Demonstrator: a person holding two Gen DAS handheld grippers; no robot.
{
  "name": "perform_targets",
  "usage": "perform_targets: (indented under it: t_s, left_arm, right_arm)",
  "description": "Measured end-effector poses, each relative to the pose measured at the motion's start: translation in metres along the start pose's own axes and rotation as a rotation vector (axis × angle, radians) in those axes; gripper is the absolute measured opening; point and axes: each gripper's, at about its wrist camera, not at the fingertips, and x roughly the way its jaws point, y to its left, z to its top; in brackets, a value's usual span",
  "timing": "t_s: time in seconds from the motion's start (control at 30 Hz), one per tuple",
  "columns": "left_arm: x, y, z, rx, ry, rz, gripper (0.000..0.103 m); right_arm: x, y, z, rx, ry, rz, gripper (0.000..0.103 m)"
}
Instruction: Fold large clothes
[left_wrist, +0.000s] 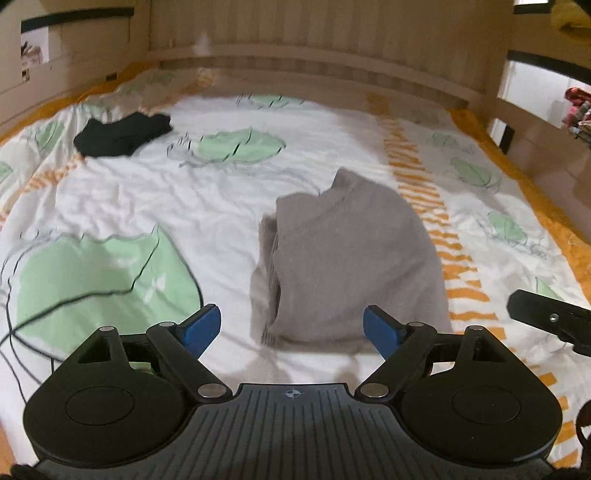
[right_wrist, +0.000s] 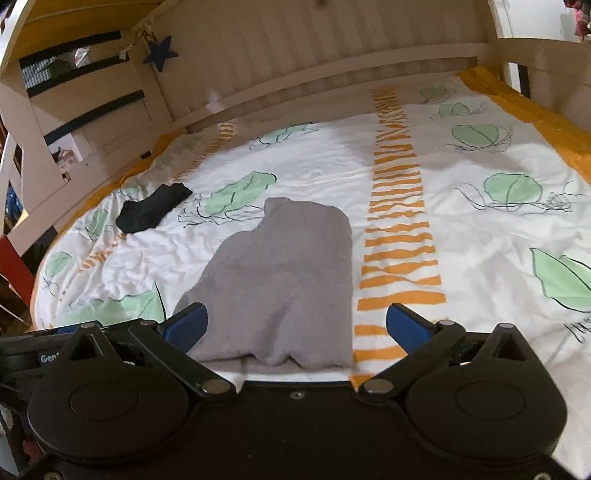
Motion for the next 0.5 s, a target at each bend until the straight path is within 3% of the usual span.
perform_targets:
  t_s: [0.5]
  left_arm:
    - [-0.006, -0.001, -0.015, 0.002, 0.060, -0.044, 0.084]
  right_arm:
    - [-0.007, 0.017, -0.018, -0.064, 0.051, -0.067, 0.103]
